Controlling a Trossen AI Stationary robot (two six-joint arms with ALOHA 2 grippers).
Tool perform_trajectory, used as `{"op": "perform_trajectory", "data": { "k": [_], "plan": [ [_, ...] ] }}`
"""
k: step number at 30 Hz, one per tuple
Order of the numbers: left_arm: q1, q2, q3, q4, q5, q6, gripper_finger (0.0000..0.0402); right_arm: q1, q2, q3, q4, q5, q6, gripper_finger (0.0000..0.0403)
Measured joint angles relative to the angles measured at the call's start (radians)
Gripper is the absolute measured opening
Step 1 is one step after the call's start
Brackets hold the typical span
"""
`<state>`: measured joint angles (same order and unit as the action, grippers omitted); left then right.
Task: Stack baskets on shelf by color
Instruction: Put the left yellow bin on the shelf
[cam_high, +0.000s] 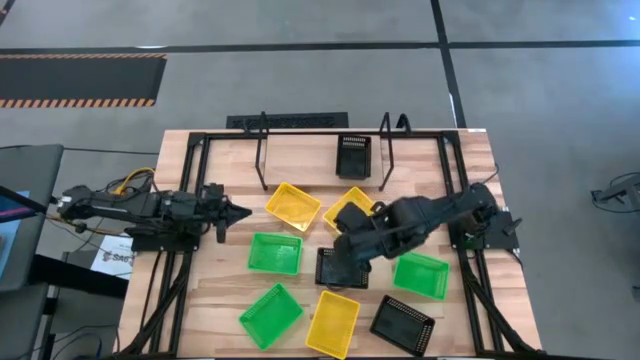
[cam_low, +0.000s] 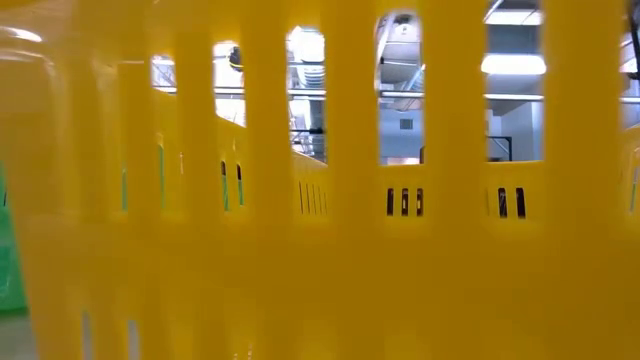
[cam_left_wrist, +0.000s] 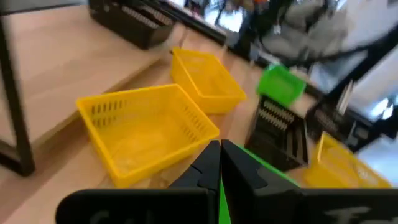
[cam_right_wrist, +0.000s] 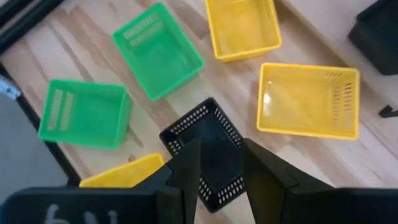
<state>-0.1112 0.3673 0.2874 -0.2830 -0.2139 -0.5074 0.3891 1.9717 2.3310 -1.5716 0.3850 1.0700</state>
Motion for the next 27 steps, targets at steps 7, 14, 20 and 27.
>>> {"op": "perform_trajectory", "data": {
  "k": [7, 14, 20, 27],
  "plan": [
    [0.000, 0.370, 0.231, -0.220, 0.069, 0.195, 0.0000, 0.040, 0.000, 0.000, 0.000, 0.073, 0.030, 0.0133],
    [0.000, 0.721, 0.423, -0.270, 0.105, 0.447, 0.0016, 0.067, 0.000, 0.000, 0.000, 0.089, 0.026, 0.0130],
    [0.000, 0.967, 0.593, -0.350, 0.054, 0.625, 0.0086, 0.076, -0.007, 0.000, 0.000, 0.088, -0.019, 0.0139],
    [0.005, 1.182, 0.724, -0.481, -0.084, 0.744, 0.0153, 0.078, -0.007, 0.000, 0.000, 0.067, -0.058, 0.0140]
  ]
}}
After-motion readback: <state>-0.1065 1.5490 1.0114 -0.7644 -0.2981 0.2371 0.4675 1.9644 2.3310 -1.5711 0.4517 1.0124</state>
